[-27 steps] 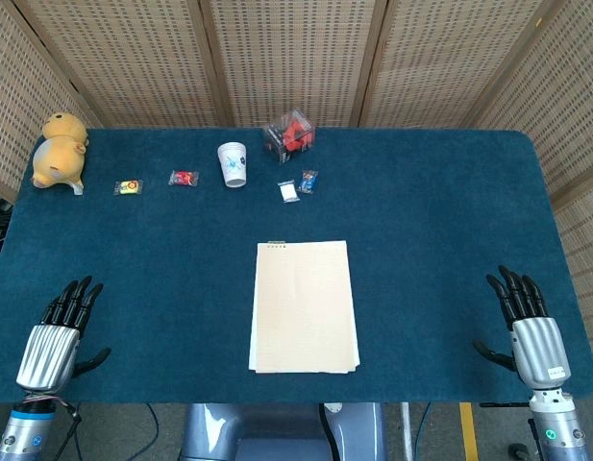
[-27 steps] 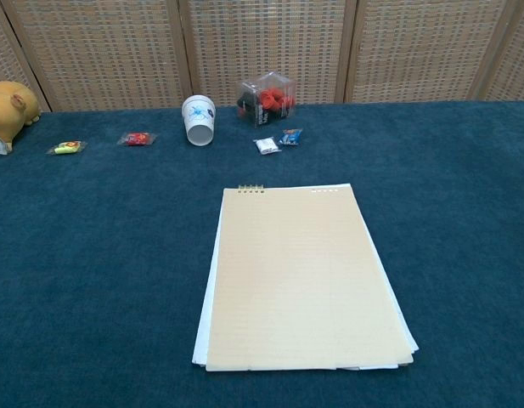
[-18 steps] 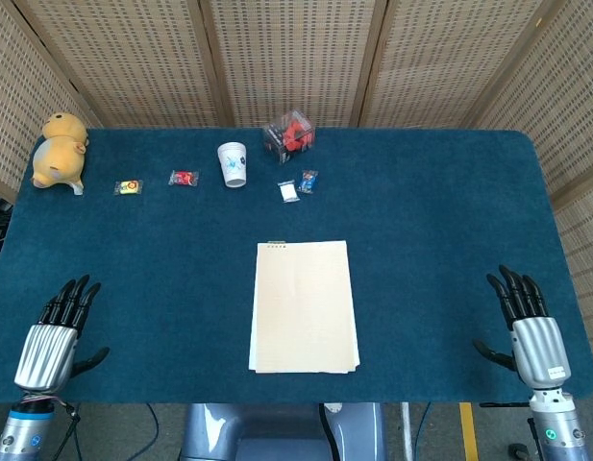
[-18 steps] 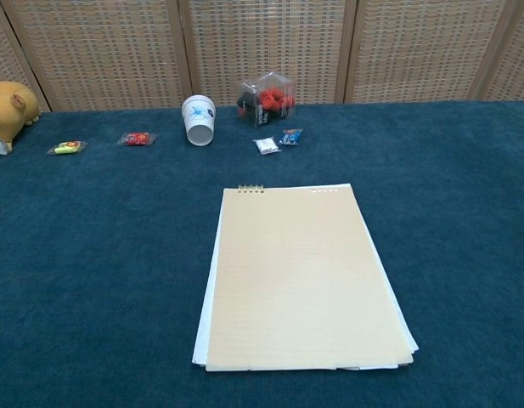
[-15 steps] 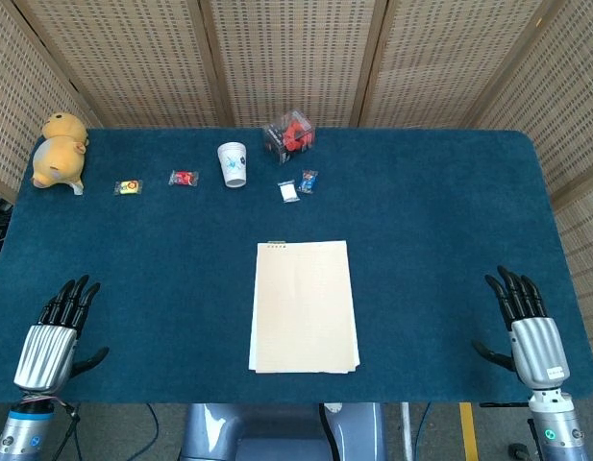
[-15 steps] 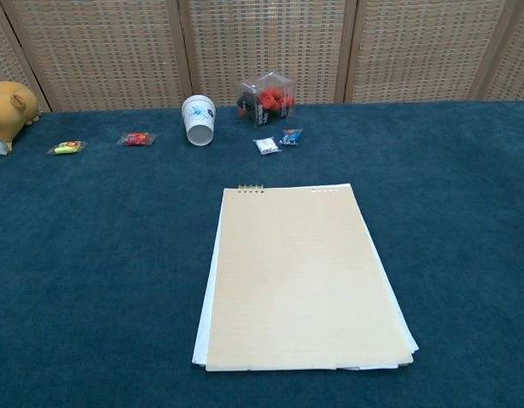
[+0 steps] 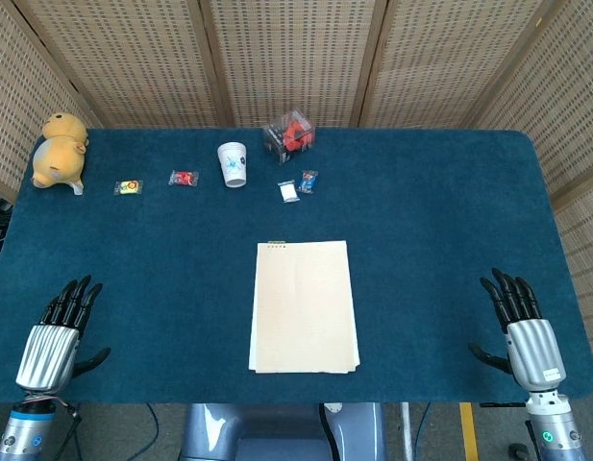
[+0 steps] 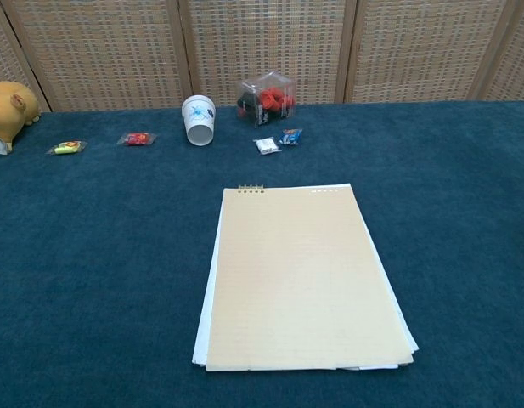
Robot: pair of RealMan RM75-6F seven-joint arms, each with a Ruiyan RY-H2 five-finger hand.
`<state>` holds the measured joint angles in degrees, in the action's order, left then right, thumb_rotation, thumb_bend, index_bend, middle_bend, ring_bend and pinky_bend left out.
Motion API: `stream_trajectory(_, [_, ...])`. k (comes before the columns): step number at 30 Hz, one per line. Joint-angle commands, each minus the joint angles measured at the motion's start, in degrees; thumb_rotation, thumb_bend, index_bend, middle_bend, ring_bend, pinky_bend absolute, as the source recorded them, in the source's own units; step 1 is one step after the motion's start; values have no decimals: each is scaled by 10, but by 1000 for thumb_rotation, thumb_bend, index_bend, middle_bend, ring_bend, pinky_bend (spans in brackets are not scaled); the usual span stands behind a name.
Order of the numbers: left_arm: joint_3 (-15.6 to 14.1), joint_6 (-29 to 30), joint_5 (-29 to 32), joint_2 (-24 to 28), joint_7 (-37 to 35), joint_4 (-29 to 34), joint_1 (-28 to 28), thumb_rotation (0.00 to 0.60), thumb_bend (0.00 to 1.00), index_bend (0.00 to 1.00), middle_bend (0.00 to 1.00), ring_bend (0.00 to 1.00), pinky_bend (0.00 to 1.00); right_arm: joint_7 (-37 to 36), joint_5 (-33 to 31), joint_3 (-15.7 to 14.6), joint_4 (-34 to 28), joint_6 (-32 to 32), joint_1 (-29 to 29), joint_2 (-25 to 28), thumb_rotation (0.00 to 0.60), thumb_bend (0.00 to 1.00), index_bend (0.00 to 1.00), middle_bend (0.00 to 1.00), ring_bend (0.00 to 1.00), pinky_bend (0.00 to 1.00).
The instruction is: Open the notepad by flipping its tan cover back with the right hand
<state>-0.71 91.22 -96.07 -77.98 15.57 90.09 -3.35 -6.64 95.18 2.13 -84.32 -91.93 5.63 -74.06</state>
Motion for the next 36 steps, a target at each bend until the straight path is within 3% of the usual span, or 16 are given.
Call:
stream_trajectory(1, [-1,2,-1,0,1,2,1,600,73,0,0,0,169,-14,17,-10,-2,-1,2,2,600,157,38,0,0,0])
stream_trajectory(8, [1,2,0,2,-2,4,1,600,72,0,0,0,169,-33,66,-45,0,10,9,-4,600,157,39,0,0,0])
stream_trajectory(18, [0,3,-2,2,-1,5,2,600,73,0,0,0,169,8,134,-85,-4,46,28,-42,600,157,40,0,0,0])
stream_trajectory(36, [1,4,-3,4,-10,7,2,600,73,0,0,0,169,73,92,-69,-41,134,59,-106,600,155,48,0,0,0])
